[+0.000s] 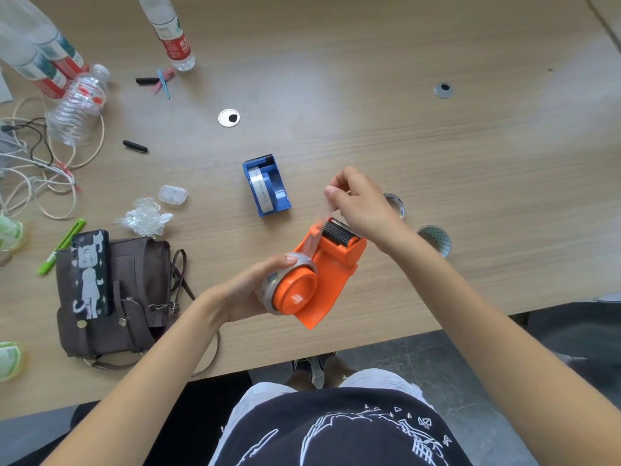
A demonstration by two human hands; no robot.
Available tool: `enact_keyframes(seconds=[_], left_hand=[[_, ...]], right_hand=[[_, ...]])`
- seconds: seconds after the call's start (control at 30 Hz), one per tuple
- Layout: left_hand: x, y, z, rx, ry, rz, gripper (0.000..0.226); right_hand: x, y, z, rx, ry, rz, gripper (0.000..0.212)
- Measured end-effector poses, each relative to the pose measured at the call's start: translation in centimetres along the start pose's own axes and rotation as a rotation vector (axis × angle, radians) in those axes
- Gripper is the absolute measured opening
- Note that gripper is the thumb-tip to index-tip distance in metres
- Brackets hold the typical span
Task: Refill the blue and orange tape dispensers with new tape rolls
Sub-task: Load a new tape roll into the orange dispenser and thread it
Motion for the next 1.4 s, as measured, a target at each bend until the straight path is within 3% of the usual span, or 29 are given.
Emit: enact_keyframes(seconds=[0.23,0.37,0.5,0.63,0.87,1.4], left_hand=[[0.0,0.4,-0.4,-0.052,-0.075,-0.061,0.064],[0.2,0.5,-0.3,-0.083,-0.086,-0.061,0.062],[0.2,0.8,0.1,-0.119,-0.074,-0.103,0.068],[0.3,0.9,0.5,-0.161,-0.071,-0.11,0.072],[0.4,0.8,0.6,-0.057,-0.1,-0.103,0.064],[0.7,0.9,1.8,-0.075,-0.022,-0.087,0.069]], right_hand=[[1.6,1.0,1.9,-0.048,0.101,-0.075,0.008],[2.5,1.2,1.6,-0.114,0.075,-0.041,0.024],[3.6,1.2,1.2,0.007,0.076,-0.061,0.037],[3.1,1.2,-0.2,0.017,-0.01,-0.137,0.037],[2.8,0.5,-1.7,0.124,-0.042,-0.108,0.03],[2.0,-0.4,-2.0,0.197,0.118,-0.109,0.026]])
Point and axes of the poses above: each hand's wrist, its own x-axis away from the middle knuckle, its own y-axis out of the back of the hand, z = x × y, the point moved 6 cm from there along -x, towards the middle knuckle, and after that the axes turned 4 degrees about x, right-handed, at the moved point
